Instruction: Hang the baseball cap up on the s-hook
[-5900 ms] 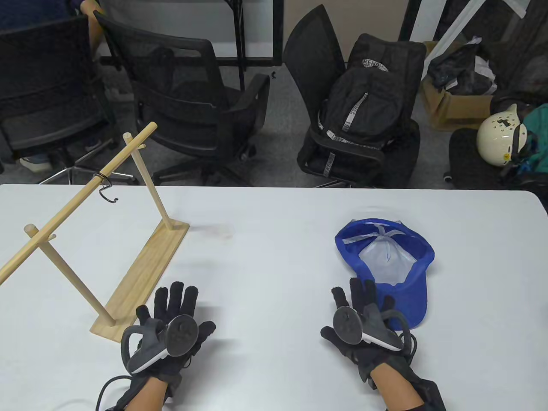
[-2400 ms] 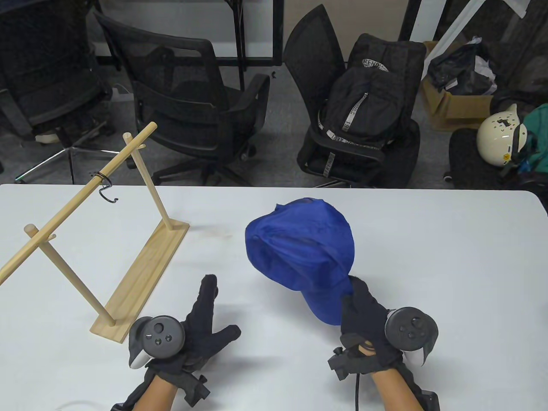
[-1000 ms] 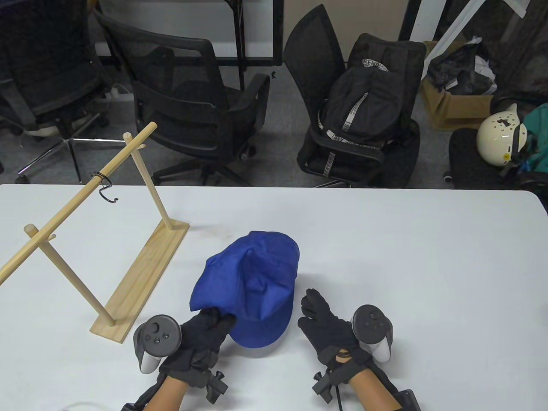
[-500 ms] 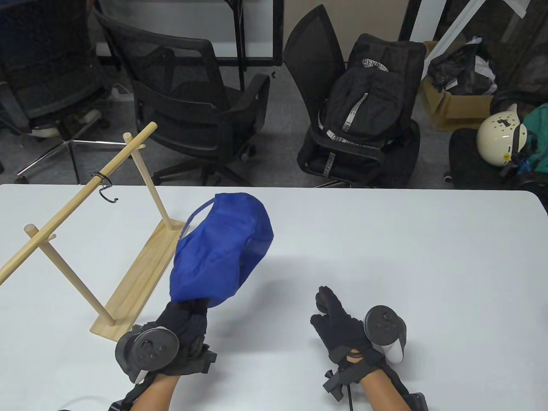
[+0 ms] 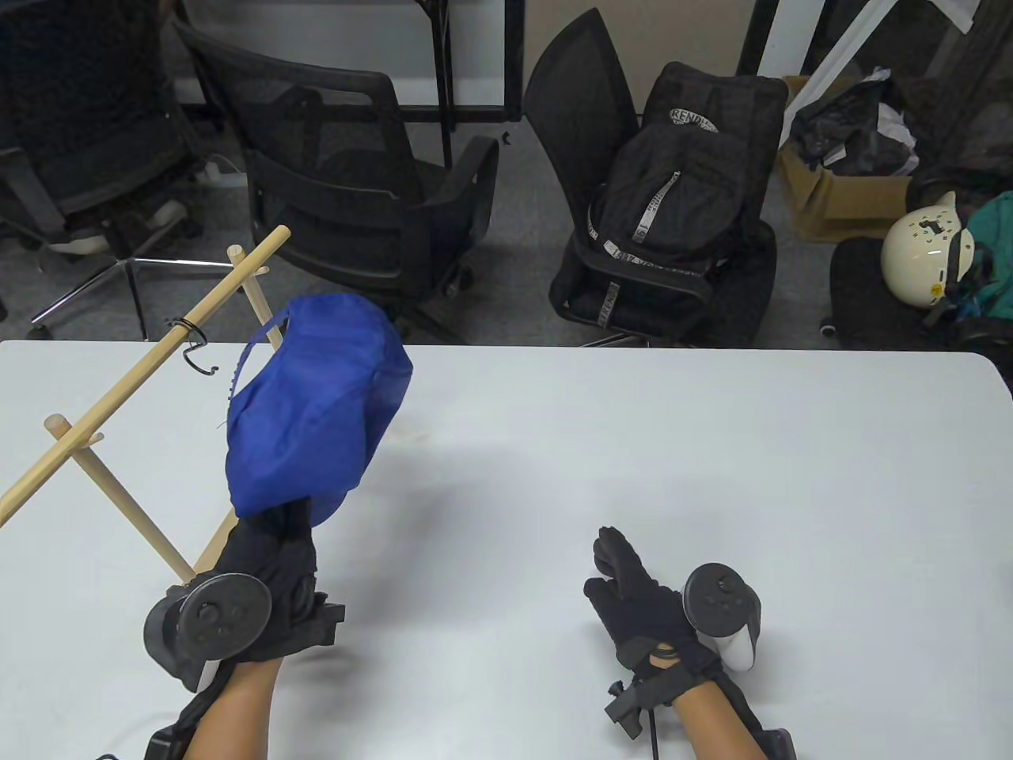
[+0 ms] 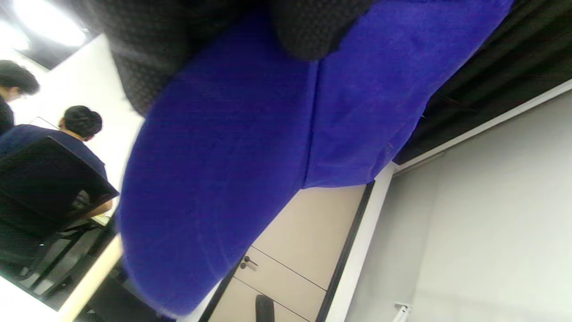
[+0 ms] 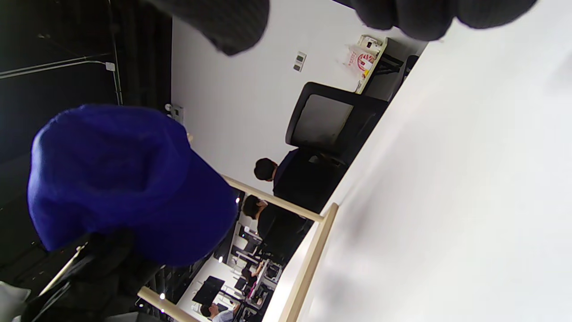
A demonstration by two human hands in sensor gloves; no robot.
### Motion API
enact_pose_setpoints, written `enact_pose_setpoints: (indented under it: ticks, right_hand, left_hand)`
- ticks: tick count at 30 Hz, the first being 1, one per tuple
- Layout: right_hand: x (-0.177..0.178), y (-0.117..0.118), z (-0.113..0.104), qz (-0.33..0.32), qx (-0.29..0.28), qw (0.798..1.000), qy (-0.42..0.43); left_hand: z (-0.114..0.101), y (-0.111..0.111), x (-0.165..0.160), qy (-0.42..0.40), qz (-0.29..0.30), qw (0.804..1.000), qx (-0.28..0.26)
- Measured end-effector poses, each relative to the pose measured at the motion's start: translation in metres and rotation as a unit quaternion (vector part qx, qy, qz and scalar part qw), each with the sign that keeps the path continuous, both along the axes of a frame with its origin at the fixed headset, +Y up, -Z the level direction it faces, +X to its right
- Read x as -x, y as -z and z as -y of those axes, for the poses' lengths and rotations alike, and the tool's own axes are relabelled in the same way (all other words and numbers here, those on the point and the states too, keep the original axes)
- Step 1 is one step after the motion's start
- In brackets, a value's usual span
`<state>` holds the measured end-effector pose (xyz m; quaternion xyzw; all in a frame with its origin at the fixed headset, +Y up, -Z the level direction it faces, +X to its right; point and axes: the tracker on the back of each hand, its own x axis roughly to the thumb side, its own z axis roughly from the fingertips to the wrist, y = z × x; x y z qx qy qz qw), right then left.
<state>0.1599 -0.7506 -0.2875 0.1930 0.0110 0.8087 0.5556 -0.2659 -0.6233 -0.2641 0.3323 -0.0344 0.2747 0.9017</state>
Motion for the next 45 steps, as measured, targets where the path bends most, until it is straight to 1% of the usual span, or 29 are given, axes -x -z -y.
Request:
enact_pose_setpoints:
  ticks: [11,16,29,35,39,45]
  right_hand:
    - [0.000,0.001,0.001,-0.005,0.004,1.000,-0.007]
    - [0.000,0.001,0.001,-0.005,0.007,1.000,-0.009]
    - [0.000,0.001,0.002,-0.004,0.009,1.000,-0.010]
    - [-0.002,0.001,0.002,-0.005,0.013,1.000,-0.018]
    - [-0.003,0.001,0.002,-0.005,0.013,1.000,-0.020]
    - [-0.004,0.001,0.002,-0.004,0.014,1.000,-0.023]
  left_hand:
    - [0.015,0.009,0.029,-0.009,-0.083,0.996,0.019]
    - [0.025,0.015,0.036,-0.013,-0.102,0.994,0.037]
    - [0.073,0.022,0.040,-0.035,-0.104,0.989,0.100]
    - [0.095,0.025,0.038,-0.043,-0.091,0.987,0.127]
    - [0.104,0.027,0.034,-0.043,-0.081,0.986,0.143]
    - [0.118,0.028,0.036,-0.075,-0.069,0.983,0.155]
